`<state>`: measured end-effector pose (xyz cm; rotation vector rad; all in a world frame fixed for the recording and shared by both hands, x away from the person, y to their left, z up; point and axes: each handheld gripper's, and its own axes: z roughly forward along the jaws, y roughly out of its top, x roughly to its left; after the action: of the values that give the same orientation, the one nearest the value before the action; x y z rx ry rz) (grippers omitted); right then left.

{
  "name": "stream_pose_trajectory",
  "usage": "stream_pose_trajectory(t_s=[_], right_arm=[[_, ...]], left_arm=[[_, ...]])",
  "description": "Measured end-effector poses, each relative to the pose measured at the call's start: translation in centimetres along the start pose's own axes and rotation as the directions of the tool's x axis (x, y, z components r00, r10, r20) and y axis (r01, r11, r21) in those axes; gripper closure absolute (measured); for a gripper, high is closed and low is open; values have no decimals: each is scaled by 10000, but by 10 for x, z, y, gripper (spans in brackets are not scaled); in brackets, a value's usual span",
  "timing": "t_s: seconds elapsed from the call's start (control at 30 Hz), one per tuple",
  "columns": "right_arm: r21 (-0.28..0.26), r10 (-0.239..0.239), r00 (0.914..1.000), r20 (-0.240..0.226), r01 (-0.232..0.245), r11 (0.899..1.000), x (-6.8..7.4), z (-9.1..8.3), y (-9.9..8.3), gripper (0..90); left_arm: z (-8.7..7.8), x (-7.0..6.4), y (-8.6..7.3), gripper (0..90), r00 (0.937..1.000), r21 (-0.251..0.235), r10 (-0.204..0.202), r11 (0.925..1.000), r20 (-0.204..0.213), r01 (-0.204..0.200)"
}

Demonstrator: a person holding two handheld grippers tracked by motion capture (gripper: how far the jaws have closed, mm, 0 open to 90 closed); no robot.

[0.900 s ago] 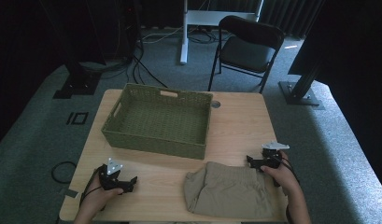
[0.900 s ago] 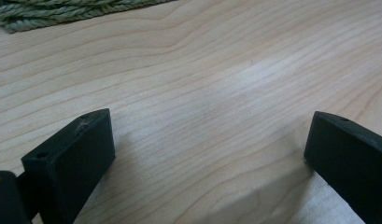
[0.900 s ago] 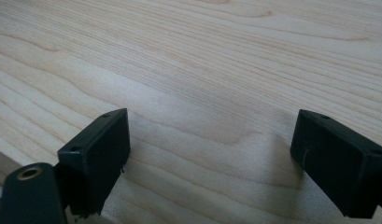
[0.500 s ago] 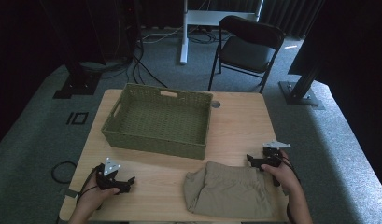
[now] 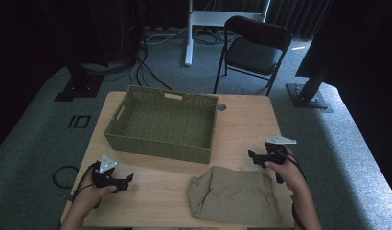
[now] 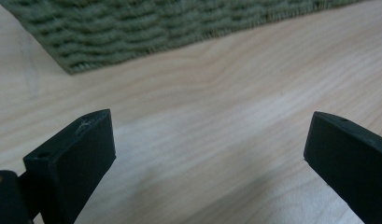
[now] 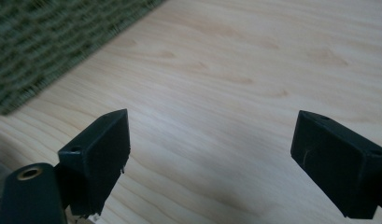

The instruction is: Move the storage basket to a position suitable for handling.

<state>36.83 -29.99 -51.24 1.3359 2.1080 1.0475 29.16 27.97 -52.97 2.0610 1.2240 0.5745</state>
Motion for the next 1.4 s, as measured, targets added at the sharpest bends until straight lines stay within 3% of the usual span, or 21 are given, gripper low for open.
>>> stream_pose_trajectory(t_s=[0.17, 0.43, 0.67, 0.9, 1.17, 1.4], right_arm=[[-324, 95, 9997, -205, -102, 9994, 9, -2, 12, 115], [-646, -233, 9989, -419, 205, 9977, 24, -6, 28, 115], [-862, -481, 9961, -737, 417, 9954, 43, -6, 45, 115], [-1085, -438, 9925, -1141, 314, 9936, 59, -3, 59, 115], [-1296, -658, 9870, -1465, 468, 9905, 80, 4, 71, 115], [-1344, -757, 9832, -1659, 535, 9895, 96, 12, 80, 115]], left_arm=[[-5, 6, 10, 30, 9999, -186, 66, 9998, -76, -68], [-14, 16, 23, 30, 9999, -532, 152, 9985, -27, -153], [-26, 25, 43, 30, 9995, -902, 300, 9955, 71, -293], [-35, 32, 61, 30, 9993, -1248, 383, 9915, 59, -372], [-36, 45, 77, 30, 9997, -1725, 212, 9848, 120, -188], [-29, 57, 87, 30, 9997, -1602, 229, 9868, 68, -215]])
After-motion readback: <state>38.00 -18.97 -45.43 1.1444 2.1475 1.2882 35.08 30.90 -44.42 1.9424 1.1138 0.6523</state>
